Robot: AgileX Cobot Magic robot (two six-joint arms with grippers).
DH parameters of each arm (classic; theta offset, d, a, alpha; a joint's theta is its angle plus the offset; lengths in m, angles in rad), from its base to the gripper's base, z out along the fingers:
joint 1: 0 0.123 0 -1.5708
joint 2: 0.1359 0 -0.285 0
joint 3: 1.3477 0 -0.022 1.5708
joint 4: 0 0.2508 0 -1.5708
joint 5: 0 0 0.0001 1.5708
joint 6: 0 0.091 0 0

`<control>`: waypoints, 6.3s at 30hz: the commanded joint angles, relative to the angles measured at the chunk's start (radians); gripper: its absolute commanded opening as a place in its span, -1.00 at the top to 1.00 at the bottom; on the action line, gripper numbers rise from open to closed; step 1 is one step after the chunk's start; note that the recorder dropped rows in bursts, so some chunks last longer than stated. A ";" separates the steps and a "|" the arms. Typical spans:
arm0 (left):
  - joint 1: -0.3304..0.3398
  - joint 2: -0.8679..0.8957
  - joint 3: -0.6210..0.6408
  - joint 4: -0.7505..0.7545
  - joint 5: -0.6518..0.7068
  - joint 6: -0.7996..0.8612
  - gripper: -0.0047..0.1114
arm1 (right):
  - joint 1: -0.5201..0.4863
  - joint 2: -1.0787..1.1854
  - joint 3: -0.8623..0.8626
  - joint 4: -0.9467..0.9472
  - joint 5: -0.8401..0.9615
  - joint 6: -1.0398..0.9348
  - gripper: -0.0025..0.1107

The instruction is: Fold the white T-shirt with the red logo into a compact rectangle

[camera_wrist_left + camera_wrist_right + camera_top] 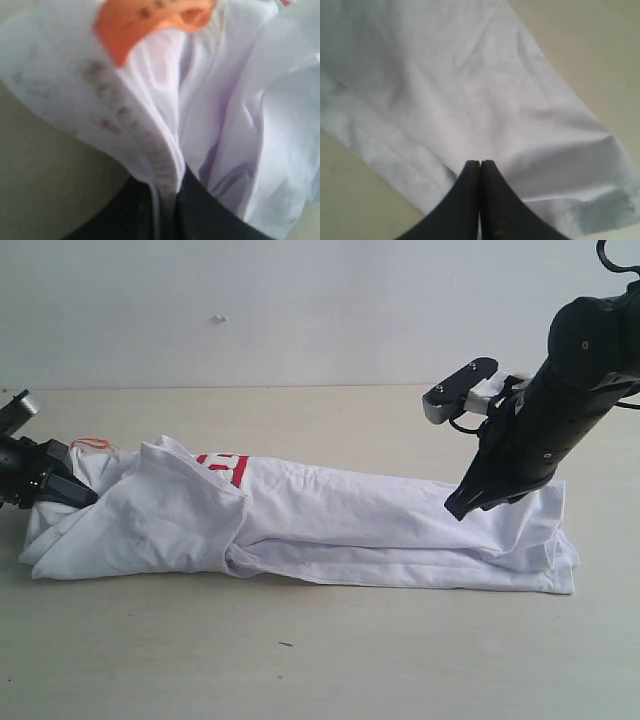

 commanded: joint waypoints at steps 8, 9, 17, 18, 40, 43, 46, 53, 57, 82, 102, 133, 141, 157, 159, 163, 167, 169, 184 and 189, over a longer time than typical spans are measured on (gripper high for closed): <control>-0.005 -0.135 -0.004 0.013 0.022 -0.055 0.92 | -0.003 -0.009 -0.005 0.002 -0.021 -0.009 0.96; -0.005 -0.157 -0.004 0.013 0.024 -0.067 0.92 | -0.003 -0.009 -0.005 0.002 -0.023 -0.009 0.96; -0.069 -0.337 -0.004 0.042 0.047 -0.171 0.92 | -0.003 -0.008 -0.005 0.006 -0.015 -0.009 0.96; -0.082 -0.354 -0.004 0.042 0.042 -0.185 0.92 | -0.003 -0.008 -0.005 0.014 -0.009 -0.009 0.96; -0.655 -0.401 -0.156 0.085 -0.315 -0.541 0.92 | -0.003 -0.154 -0.104 -0.003 0.085 0.047 0.96; -0.717 -0.354 -0.192 0.097 -0.368 -0.556 0.92 | -0.003 -0.225 -0.104 -0.054 0.073 0.118 0.96; -0.770 -0.296 -0.231 0.095 -0.370 -0.556 0.92 | -0.003 -0.299 -0.104 -0.064 0.071 0.144 0.96; -0.925 -0.150 -0.350 0.190 -0.527 -0.527 0.92 | -0.003 -0.484 -0.104 -0.069 0.080 0.181 0.96; -1.033 -0.080 -0.421 0.290 -0.543 -0.470 0.88 | -0.003 -0.556 -0.104 -0.057 0.093 0.181 0.96; -1.139 -0.244 -0.450 0.626 -0.300 -0.483 0.50 | -0.003 -0.599 -0.104 -0.016 0.127 0.181 0.96; -1.066 -0.094 -0.261 0.426 -0.208 -0.345 0.92 | -0.003 -0.599 -0.104 -0.004 0.124 0.181 0.96; -1.118 -0.239 -0.261 0.412 -0.458 -0.230 0.92 | -0.003 -0.599 -0.104 0.002 0.139 0.181 0.96; -1.144 -0.039 -0.261 0.399 -0.306 -0.204 0.92 | -0.003 -0.599 -0.104 0.002 0.138 0.181 0.96; -1.133 -0.187 -0.261 0.451 -0.240 -0.253 0.92 | -0.003 -0.599 -0.104 0.002 0.124 0.181 0.96; -1.109 -0.246 -0.261 0.451 -0.339 -0.241 0.92 | -0.003 -0.599 -0.104 0.002 0.135 0.181 0.96; -0.992 -0.213 -0.261 0.344 -0.370 -0.264 0.92 | -0.003 -0.597 -0.104 0.002 0.166 0.181 0.96; -0.930 -0.089 -0.261 0.320 -0.285 -0.264 0.92 | -0.003 -0.539 -0.104 0.002 0.187 0.179 0.96; -0.922 -0.066 -0.261 0.322 -0.290 -0.260 0.92 | -0.003 -0.484 -0.104 0.002 0.195 0.179 0.96; -0.843 -0.030 -0.261 0.357 -0.079 -0.233 0.92 | -0.003 -0.190 -0.104 0.098 0.174 0.121 0.96; -0.827 -0.124 -0.261 0.357 -0.150 -0.221 0.92 | -0.003 -0.034 -0.104 0.119 0.232 0.094 0.96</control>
